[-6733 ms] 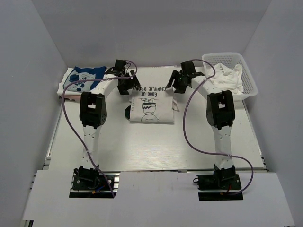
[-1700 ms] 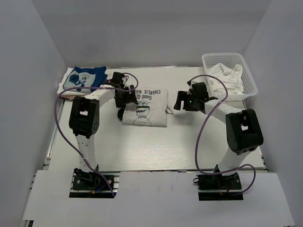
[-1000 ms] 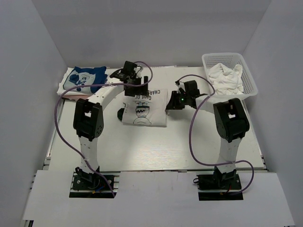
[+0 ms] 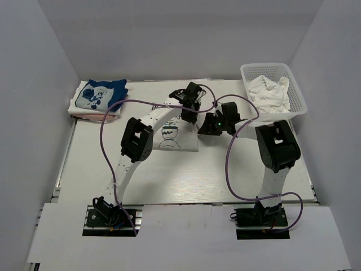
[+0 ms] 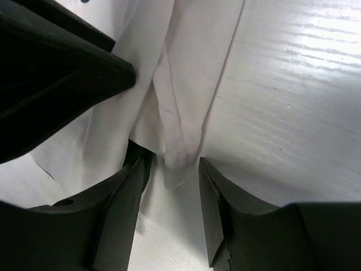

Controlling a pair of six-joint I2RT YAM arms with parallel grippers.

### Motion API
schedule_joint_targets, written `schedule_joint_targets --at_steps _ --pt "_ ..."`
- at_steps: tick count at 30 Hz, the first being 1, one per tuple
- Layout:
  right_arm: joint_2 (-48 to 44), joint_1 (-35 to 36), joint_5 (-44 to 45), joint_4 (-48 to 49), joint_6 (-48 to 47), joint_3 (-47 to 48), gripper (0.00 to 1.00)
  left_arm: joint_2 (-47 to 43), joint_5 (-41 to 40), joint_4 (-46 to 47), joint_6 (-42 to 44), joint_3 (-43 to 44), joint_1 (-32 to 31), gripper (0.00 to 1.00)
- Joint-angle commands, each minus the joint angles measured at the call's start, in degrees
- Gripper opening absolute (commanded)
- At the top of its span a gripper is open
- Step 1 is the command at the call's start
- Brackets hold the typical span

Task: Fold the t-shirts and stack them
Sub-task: Smooth out wrinkles on the folded tshirt

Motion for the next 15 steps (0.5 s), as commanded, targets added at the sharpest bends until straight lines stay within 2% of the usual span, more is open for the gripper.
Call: schedule_joint_targets --at_steps 1,4,7,8,9,10,12,13,14,15 --pt "1.7 0.0 2.2 2.3 0.6 1.4 0.5 -1.4 -0.4 2.1 1.1 1.6 -0.6 0.33" --pt "2.9 0.1 2.2 1.1 0.6 3.2 0.48 -0.9 1.1 2.1 1.6 1.6 -0.6 0.2" --pt "3.1 -0.1 2.5 1.3 0.4 3.3 0.46 -0.9 1.7 2.7 2.1 1.6 -0.6 0.16" --pt "3.0 0.0 2.5 1.3 0.4 3.2 0.46 -0.9 1.7 2.7 2.1 1.6 -0.6 0.06" --pt "3.1 -0.1 2.4 1.5 0.4 3.4 0.43 -0.9 1.7 2.7 2.1 1.6 -0.6 0.0" --pt "3.3 -0.1 2.4 1.7 0.3 3.1 0.33 -0.9 1.7 3.2 2.1 1.6 -0.6 0.0" --pt "3.2 -0.1 0.7 3.1 0.5 3.0 0.22 -1.5 1.7 4.1 2.1 1.6 -0.6 0.0" --pt "3.4 0.0 -0.2 3.3 0.5 3.0 0.07 -3.1 1.7 4.7 2.1 0.6 -0.6 0.0" --pt "3.1 -0.1 -0.2 3.8 0.5 3.0 0.0 -4.2 1.7 6.3 2.1 -1.2 -0.6 0.0" --pt "3.0 -0.1 -0.4 4.5 0.6 3.0 0.0 -5.4 1.0 7.2 1.6 -2.2 -0.6 0.0"
